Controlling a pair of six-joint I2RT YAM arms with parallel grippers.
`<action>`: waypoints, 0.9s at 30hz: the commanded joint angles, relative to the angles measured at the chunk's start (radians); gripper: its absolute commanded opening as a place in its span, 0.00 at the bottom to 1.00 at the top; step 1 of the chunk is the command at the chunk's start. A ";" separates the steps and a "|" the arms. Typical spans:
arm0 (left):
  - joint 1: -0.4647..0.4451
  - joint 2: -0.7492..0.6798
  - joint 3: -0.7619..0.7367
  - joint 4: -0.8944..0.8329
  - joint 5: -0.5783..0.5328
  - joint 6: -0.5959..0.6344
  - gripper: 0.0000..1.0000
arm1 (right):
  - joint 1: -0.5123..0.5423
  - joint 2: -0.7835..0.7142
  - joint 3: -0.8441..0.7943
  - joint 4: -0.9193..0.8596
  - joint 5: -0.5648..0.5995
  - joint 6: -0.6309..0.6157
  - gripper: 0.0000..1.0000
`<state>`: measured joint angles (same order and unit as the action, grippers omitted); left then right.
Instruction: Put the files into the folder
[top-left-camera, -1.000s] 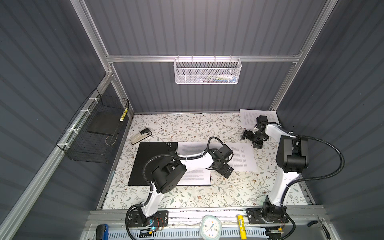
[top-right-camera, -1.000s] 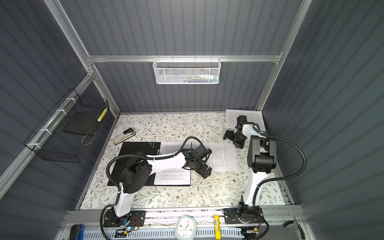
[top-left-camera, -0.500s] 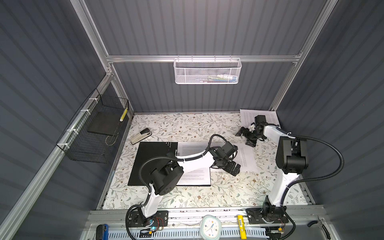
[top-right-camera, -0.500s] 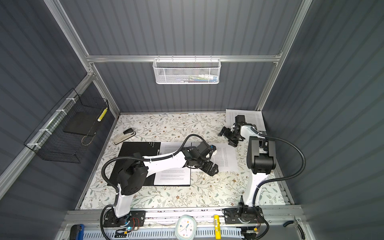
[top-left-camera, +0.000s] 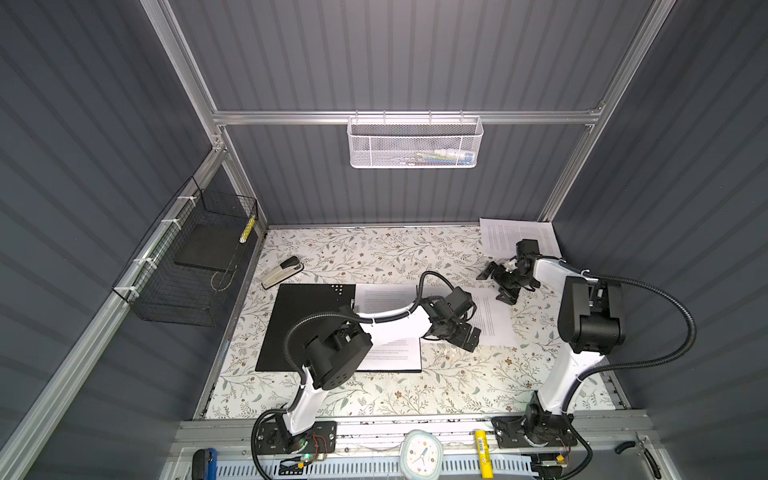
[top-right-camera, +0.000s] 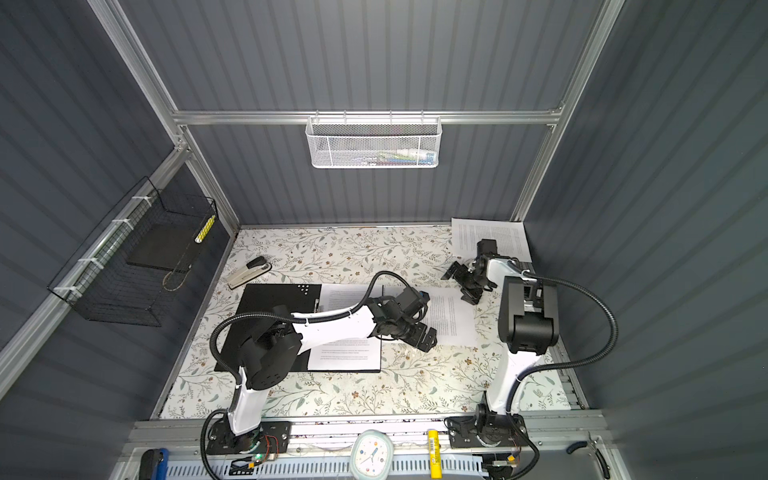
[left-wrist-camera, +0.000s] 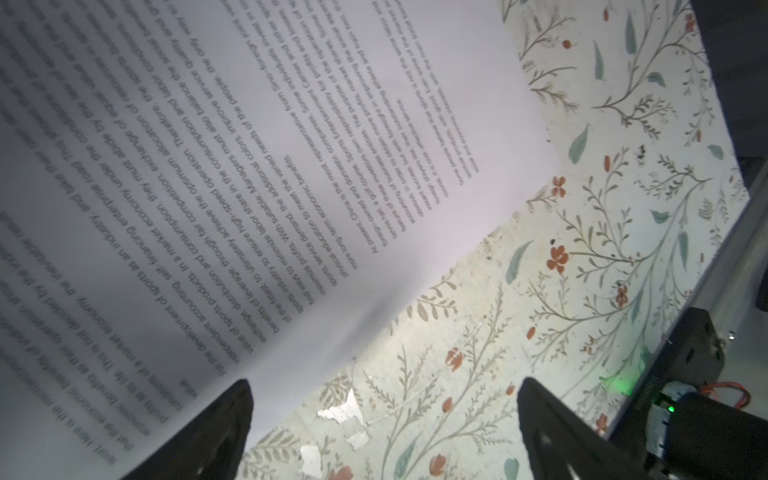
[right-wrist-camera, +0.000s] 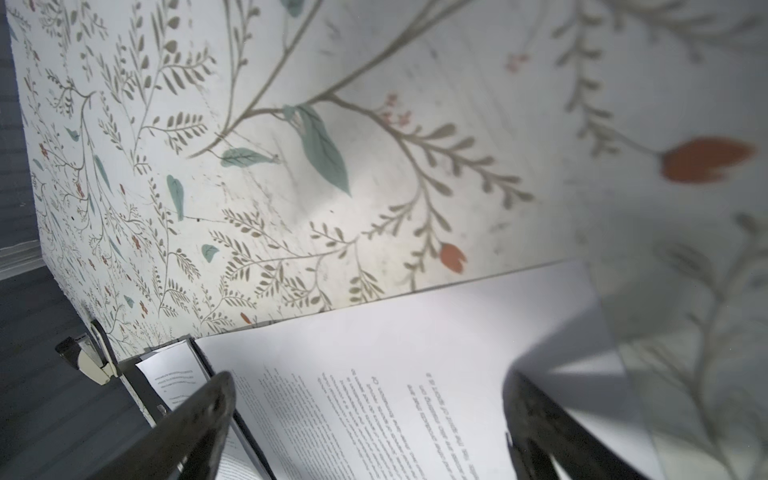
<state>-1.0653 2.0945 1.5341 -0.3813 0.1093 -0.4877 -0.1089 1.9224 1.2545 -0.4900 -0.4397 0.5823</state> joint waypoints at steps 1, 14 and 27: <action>0.010 0.047 0.027 -0.027 -0.020 -0.018 1.00 | -0.022 -0.029 -0.046 -0.010 0.002 0.021 0.99; 0.074 0.162 0.116 -0.071 -0.013 0.046 1.00 | -0.045 -0.219 -0.345 0.097 -0.047 0.085 0.99; 0.186 0.275 0.359 -0.251 0.066 0.261 1.00 | 0.004 -0.572 -0.722 0.183 -0.017 0.243 0.99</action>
<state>-0.8932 2.3074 1.8427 -0.5018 0.1398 -0.3214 -0.1341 1.3888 0.6144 -0.2810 -0.4904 0.7464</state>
